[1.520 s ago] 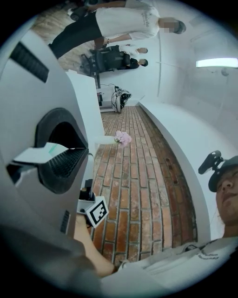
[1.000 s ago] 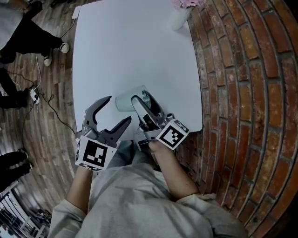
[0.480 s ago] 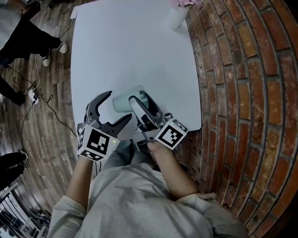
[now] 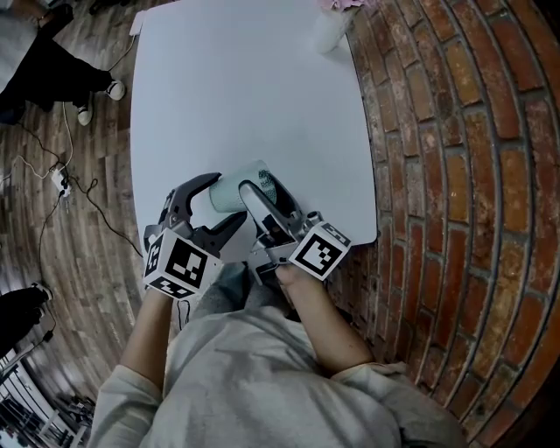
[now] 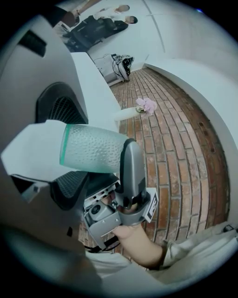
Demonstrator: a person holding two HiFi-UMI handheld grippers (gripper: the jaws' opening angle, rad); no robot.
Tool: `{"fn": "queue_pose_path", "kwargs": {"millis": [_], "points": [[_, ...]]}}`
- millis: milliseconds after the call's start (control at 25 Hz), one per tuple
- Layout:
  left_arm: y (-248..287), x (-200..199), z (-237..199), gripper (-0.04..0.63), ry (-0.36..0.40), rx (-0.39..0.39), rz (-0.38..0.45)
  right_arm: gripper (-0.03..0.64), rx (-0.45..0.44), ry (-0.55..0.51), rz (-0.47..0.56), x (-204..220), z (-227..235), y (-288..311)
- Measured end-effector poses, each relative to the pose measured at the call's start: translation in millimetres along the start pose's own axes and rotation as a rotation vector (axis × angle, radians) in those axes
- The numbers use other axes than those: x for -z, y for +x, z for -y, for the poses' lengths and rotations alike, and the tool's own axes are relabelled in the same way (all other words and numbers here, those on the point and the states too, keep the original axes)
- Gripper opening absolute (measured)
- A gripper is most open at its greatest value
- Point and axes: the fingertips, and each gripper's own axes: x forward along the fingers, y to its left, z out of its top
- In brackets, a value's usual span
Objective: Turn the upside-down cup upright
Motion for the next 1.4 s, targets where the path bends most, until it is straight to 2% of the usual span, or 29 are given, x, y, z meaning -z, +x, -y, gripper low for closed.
{"fn": "queue_pose_path", "kwargs": {"millis": [320, 800, 1040, 1400], "points": [[0, 2, 0, 0.304, 0.043, 0.002, -0.002, 0.377, -0.003, 0.007, -0.003, 1, 2, 1], [0, 3, 2, 0.302, 0.068, 0.007, -0.006, 0.379, -0.023, 0.029, 0.007, 3, 4, 0], [0, 1, 3, 0.302, 0.071, 0.014, -0.001, 0.385, -0.008, -0.029, 0.000, 3, 2, -3], [0, 3, 2, 0.302, 0.065, 0.024, -0.018, 0.393, 0.025, -0.057, 0.042, -8, 6, -13]]}}
